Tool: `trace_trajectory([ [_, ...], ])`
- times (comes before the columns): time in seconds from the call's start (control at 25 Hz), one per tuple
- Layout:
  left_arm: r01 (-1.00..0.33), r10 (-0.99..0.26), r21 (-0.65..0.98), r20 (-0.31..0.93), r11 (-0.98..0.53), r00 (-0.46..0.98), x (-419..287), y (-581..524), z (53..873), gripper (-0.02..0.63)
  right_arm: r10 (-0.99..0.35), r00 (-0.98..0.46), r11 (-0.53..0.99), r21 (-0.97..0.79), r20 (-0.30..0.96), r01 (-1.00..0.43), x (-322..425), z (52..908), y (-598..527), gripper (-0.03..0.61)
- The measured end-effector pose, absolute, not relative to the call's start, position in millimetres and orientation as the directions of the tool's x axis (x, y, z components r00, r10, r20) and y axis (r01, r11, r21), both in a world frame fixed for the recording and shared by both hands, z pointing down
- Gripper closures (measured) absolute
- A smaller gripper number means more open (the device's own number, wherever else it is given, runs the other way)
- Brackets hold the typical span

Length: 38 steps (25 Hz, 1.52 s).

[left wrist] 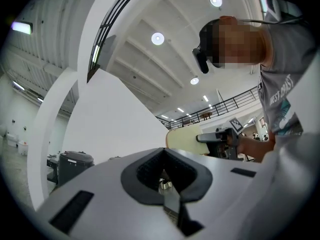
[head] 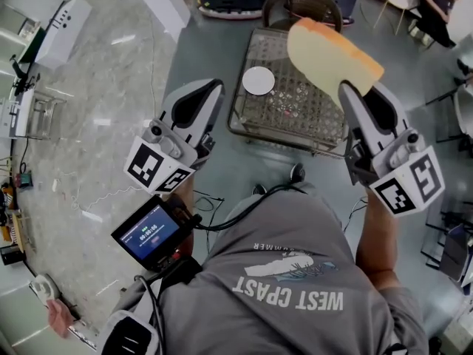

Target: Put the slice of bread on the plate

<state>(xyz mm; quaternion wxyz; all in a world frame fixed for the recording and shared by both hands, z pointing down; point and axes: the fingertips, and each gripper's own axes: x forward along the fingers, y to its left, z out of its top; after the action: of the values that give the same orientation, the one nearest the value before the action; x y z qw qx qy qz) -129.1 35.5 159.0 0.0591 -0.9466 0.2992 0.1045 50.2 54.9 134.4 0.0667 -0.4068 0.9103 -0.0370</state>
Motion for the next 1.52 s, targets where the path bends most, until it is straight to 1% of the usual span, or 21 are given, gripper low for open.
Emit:
trace_trajectory([
  [0.56, -0.612, -0.592, -0.031, -0.220, -0.790, 0.776, -129, 19, 158, 0.607, -0.710, -0.700, 0.703, -0.134, -0.079, -0.698, 45, 132, 29, 0.489],
  [0.64, -0.620, -0.601, -0.027, -0.214, -0.784, 0.770, -116, 3, 160, 0.607, -0.701, -0.709, 0.712, -0.137, -0.077, -0.689, 57, 132, 13, 0.489],
  [0.8, -0.638, -0.620, -0.026, -0.212, -0.769, 0.756, -65, -39, 159, 0.607, -0.679, -0.731, 0.731, -0.140, -0.068, -0.667, 106, 131, -33, 0.489],
  [0.88, -0.642, -0.623, -0.021, -0.221, -0.766, 0.750, -55, -42, 155, 0.607, -0.679, -0.732, 0.732, -0.135, -0.063, -0.667, 116, 129, -41, 0.489],
  [1.0, -0.618, -0.603, -0.004, -0.210, -0.786, 0.769, -57, -39, 158, 0.607, -0.694, -0.717, 0.717, -0.149, -0.068, -0.681, 112, 129, -41, 0.489],
  [1.2, -0.604, -0.590, -0.023, -0.191, -0.796, 0.785, -52, -79, 176, 0.607, -0.708, -0.702, 0.704, -0.164, -0.082, -0.691, 117, 151, -71, 0.489],
  [1.52, -0.554, -0.544, -0.016, -0.172, -0.832, 0.821, -82, -144, 172, 0.607, -0.745, -0.661, 0.664, -0.180, -0.083, -0.726, 85, 148, -123, 0.489],
])
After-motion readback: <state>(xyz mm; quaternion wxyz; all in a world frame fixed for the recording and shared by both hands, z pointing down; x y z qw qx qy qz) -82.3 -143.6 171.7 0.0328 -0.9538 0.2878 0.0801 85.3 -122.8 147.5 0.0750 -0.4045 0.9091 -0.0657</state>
